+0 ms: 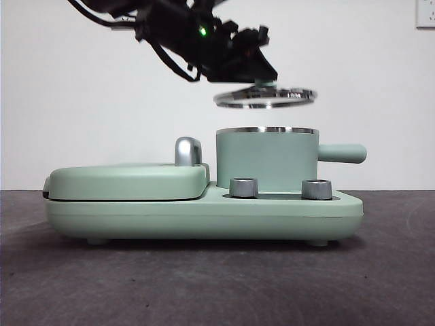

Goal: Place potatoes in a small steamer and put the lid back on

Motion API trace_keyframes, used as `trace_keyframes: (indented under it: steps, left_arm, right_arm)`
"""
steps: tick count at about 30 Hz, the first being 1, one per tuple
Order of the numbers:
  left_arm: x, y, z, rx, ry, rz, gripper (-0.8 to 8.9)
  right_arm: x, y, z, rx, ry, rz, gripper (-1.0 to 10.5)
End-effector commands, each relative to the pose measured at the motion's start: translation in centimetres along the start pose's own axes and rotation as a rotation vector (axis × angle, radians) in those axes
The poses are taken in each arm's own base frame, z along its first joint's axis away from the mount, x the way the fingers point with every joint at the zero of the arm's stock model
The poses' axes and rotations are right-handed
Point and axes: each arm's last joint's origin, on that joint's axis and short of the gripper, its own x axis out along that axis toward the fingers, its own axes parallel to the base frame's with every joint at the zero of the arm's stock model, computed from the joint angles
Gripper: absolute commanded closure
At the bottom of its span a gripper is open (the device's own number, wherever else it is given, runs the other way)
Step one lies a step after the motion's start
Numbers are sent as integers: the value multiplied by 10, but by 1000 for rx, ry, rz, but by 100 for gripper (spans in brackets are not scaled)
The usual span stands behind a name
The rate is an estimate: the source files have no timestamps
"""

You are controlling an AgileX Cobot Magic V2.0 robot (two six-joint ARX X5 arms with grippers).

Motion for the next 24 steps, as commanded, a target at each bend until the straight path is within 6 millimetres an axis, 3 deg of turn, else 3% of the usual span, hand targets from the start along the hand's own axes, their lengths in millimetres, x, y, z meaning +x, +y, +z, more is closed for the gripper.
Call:
trace_keyframes:
  steps: [1,13,24]
  left_arm:
    - [9,0,6,27,-47,0,802]
    - [20,4,-12,12,-4,0,802]
    - [19,9,-15,6,8,11,802]
  right_arm:
    - [-1,1,2,13,-6,-3,845]
    - [-1,0,1,13,4,-22,845]
    - [-1,0,1,13,4,-26,845]
